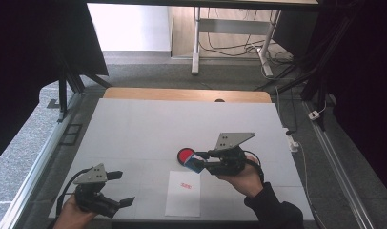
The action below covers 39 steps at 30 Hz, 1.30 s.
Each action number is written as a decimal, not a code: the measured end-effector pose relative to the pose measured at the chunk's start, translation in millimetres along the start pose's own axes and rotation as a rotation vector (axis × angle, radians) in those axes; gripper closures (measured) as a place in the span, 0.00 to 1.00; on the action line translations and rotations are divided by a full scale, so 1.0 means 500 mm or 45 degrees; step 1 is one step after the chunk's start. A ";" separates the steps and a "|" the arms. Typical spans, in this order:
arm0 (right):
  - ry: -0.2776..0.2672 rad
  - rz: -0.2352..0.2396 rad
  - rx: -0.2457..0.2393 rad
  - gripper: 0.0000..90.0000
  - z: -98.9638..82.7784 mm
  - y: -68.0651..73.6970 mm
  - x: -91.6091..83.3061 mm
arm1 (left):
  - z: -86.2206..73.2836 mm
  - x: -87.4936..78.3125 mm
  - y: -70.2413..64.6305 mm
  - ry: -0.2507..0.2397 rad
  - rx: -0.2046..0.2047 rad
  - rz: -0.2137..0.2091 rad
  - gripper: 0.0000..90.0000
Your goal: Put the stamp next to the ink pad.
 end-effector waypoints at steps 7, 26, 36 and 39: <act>0.022 -0.060 0.020 0.79 -0.015 -0.020 -0.008 | -0.022 -0.018 0.004 0.001 -0.058 0.076 0.01; 0.080 -0.237 0.085 0.79 -0.059 -0.082 -0.033 | -0.042 -0.041 0.006 -0.015 -0.152 0.208 0.00; 0.137 -0.360 0.126 0.79 -0.091 -0.121 -0.043 | -0.043 -0.040 0.007 0.027 -0.149 0.267 0.00; 0.157 -0.388 0.136 0.79 -0.101 -0.132 -0.043 | -0.043 -0.038 0.007 0.044 -0.145 0.275 0.00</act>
Point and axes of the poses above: each handheld gripper's, and its own axes: x roughly forward along the jaws, z roughly out of its top, y roughly to its left, the point moved 2 cm from there along x, roughly forward along the jaws, and after that the axes turned 12 degrees about -z, right-handed, at the moved point
